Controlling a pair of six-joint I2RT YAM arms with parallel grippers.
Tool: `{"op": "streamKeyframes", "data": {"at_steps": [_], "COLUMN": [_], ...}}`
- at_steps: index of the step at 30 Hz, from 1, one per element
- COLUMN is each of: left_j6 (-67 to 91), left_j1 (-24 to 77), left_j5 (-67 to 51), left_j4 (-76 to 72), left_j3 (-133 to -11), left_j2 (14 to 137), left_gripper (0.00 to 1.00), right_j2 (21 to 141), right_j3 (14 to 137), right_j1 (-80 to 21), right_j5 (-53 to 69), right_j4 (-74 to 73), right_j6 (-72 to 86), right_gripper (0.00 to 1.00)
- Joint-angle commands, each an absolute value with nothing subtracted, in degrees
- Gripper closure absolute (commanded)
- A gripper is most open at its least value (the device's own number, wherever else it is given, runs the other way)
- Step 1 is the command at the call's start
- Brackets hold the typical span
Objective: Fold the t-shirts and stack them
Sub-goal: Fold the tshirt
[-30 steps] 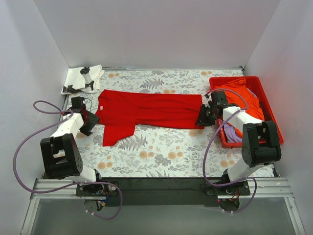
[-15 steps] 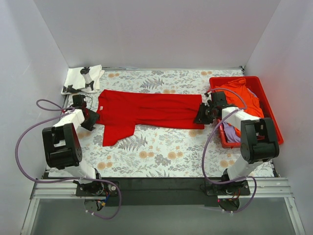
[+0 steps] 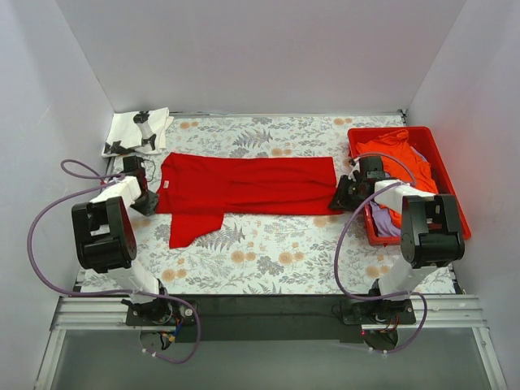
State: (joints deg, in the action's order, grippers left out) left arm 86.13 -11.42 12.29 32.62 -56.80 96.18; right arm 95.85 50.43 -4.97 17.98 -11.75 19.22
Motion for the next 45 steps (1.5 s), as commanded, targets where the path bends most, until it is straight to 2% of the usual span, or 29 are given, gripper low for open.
{"op": "streamKeyframes", "data": {"at_steps": [1, 9, 10, 12, 13, 15, 16, 20, 25, 30, 38, 43, 45], "left_j6": [84.99, 84.55, 84.64, 84.46, 84.11, 82.8, 82.53, 80.77, 80.5, 82.79, 86.04, 88.24, 89.29], "left_j1": [-11.87, -11.87, -11.87, -11.87, -11.78, -11.78, -11.69, -10.29, -3.62, 6.41, 12.82, 15.11, 15.29], "left_j5": [25.47, 27.52, 26.9, 25.32, 24.7, 23.3, 22.25, 18.82, 15.74, 14.16, 10.81, 10.37, 10.81], "left_j4": [41.21, 41.13, 41.39, 41.92, 42.1, 42.36, 42.8, 46.74, 52.02, 58.8, 55.82, 51.61, 50.45], "left_j3": [-57.58, -51.77, -51.85, -52.29, -52.56, -53.52, -53.87, -55.72, -55.02, -53.18, -46.41, -42.37, -41.4], "left_j2": [92.73, 84.99, 84.73, 83.68, 81.93, 79.9, 77.89, 74.28, 70.93, 73.12, 76.37, 79.19, 80.33], "left_gripper": [1.0, 0.98, 0.91, 0.83, 0.74, 0.67, 0.59, 0.48, 0.46, 0.46, 0.46, 0.48, 0.52], "right_j2": [94.4, 89.21, 88.16, 86.06, 85.17, 83.59, 82.1, 79.37, 77.26, 76.82, 77.25, 77.26, 77.08], "right_j3": [47.64, 47.81, 47.99, 48.43, 48.69, 48.95, 49.04, 49.04, 48.08, 47.9, 47.37, 45.7, 45.09], "right_j1": [-2.73, -2.11, -2.11, -2.63, -2.81, -3.77, -4.04, -7.02, -12.47, -18.36, -21.97, -22.32, -22.32], "right_j5": [7.39, 4.57, 5.61, 7.37, 7.99, 9.66, 10.02, 11.25, 10.99, 10.55, 10.72, 11.77, 12.04], "right_j4": [-22.13, -26.1, -26.19, -26.28, -26.28, -26.45, -26.46, -26.72, -26.54, -25.58, -23.91, -22.68, -22.41], "right_j6": [14.86, 12.84, 12.57, 12.22, 12.3, 12.3, 12.48, 12.74, 13.8, 15.2, 15.47, 15.47, 15.47], "right_gripper": [0.68, 0.68, 0.68, 0.67, 0.66, 0.65, 0.64, 0.6, 0.6, 0.59, 0.55, 0.54, 0.54]}}
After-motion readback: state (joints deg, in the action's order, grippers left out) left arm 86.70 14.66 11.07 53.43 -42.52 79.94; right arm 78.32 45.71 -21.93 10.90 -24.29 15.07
